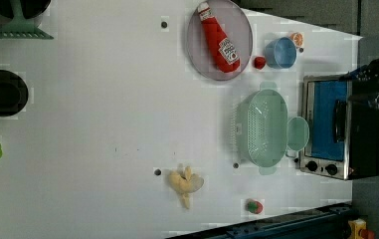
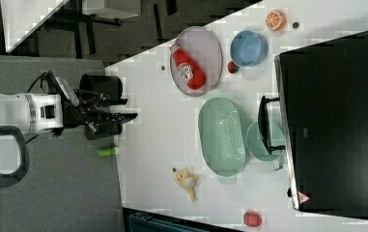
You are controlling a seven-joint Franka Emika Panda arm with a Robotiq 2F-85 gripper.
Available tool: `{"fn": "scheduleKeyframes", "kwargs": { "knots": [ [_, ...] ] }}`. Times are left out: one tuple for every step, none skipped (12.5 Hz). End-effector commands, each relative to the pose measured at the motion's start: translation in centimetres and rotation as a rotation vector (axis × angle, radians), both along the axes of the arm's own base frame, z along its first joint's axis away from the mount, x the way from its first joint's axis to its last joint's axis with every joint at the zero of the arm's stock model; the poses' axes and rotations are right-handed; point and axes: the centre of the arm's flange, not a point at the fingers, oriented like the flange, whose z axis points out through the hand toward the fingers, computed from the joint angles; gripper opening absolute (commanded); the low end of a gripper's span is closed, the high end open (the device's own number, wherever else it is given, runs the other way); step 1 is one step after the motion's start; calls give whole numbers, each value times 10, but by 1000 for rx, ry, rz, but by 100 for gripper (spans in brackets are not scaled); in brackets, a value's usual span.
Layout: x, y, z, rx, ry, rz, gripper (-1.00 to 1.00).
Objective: Drag strainer right to left.
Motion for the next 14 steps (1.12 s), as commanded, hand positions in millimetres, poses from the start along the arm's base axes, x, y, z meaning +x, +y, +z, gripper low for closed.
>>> {"fn": "scheduleKeyframes", "kwargs": {
  "knots": [
    [-172, -45, 71, -42, -11, -87, 59],
    [-171, -44, 69, -42, -6, -86, 82],
    [-171, -44, 63, -42, 3, -86, 99],
    [-169, -43, 53, -42, 16, -84, 100],
    [-167, -42, 39, -43, 32, -87, 100],
    [-163, -41, 22, -44, 43, -97, 100],
    [-158, -39, 2, -46, 48, -111, 100],
    [-153, -38, -19, -47, 45, -119, 100],
    [-147, -37, -43, -47, 36, -126, 100],
    [-142, -36, -68, -48, 27, -138, 100],
    [-138, -35, -94, -48, 18, -167, 100],
    [-135, -34, -121, -50, 15, -220, 100],
    [-133, -31, -148, -53, 11, -294, 100],
    [-127, -27, -170, -57, 6, -368, 100]
  ]
}}
